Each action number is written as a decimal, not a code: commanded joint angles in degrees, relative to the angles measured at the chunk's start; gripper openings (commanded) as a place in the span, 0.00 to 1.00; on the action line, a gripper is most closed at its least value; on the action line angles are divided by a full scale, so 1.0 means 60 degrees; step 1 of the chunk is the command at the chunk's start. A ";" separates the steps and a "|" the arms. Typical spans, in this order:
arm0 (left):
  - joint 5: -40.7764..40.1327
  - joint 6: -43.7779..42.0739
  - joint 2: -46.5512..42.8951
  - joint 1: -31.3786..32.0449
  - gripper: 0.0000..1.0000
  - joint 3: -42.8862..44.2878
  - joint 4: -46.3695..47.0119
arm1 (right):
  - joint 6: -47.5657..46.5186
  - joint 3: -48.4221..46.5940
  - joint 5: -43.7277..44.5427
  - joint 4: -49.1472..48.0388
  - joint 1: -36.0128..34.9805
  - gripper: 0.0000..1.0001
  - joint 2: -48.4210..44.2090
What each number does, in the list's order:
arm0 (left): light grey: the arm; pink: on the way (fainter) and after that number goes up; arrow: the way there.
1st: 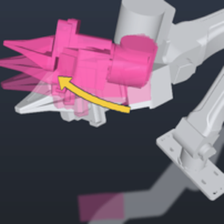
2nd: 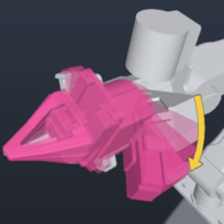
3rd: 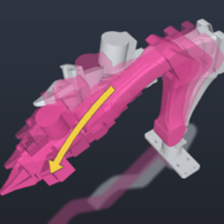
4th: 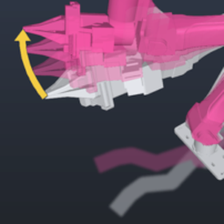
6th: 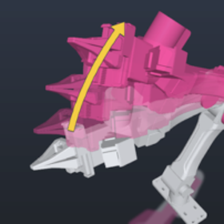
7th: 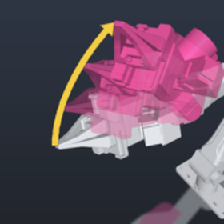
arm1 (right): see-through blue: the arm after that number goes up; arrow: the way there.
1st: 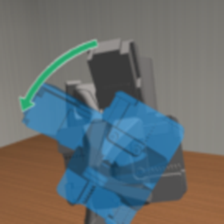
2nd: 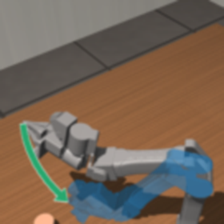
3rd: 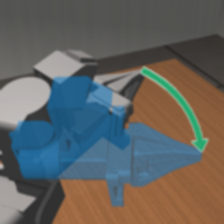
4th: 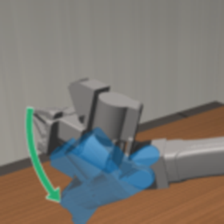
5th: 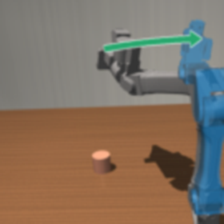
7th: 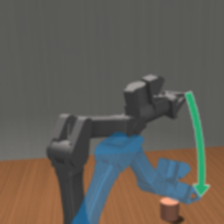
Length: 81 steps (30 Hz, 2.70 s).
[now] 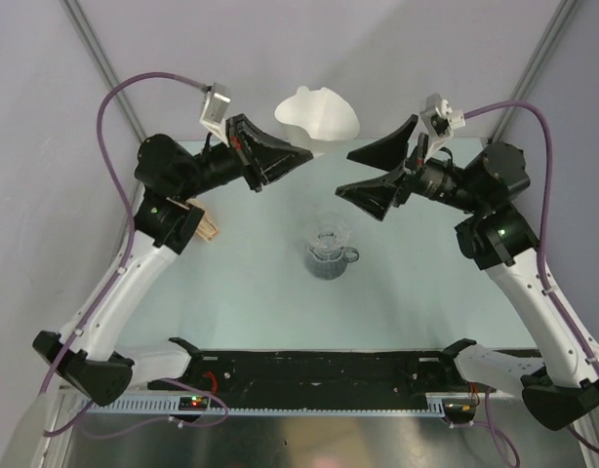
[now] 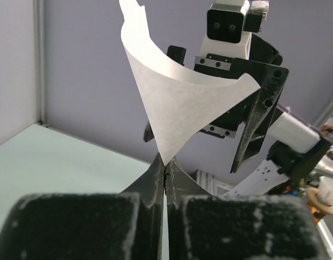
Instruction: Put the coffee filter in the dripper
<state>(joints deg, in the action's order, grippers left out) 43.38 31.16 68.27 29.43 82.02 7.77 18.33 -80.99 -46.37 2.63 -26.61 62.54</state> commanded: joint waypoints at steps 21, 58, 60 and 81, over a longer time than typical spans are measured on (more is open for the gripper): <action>-0.0240 0.2395 0.0137 0.0172 0.00 -0.0927 0.2671 | 0.1275 -0.0031 0.3619 -0.4154 -0.1193 0.23 0.1345; -0.0154 0.1800 -0.0083 -0.0364 0.37 -0.0700 0.2899 | 0.3827 -0.0477 0.0493 -0.4334 -0.0614 0.00 0.1666; -0.0172 0.1840 -0.0106 -0.0364 0.35 -0.0712 0.2925 | 0.3914 -0.0487 0.0423 -0.4331 -0.0599 0.00 0.1666; -0.0700 0.2834 0.0092 -0.0324 0.00 -0.0691 0.3173 | 0.3140 0.0054 0.0442 -0.4405 -0.1036 0.46 0.1868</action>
<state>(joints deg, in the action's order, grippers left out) 40.47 46.57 69.32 27.55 77.36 24.82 38.50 -80.58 -43.99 -20.99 -32.62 72.99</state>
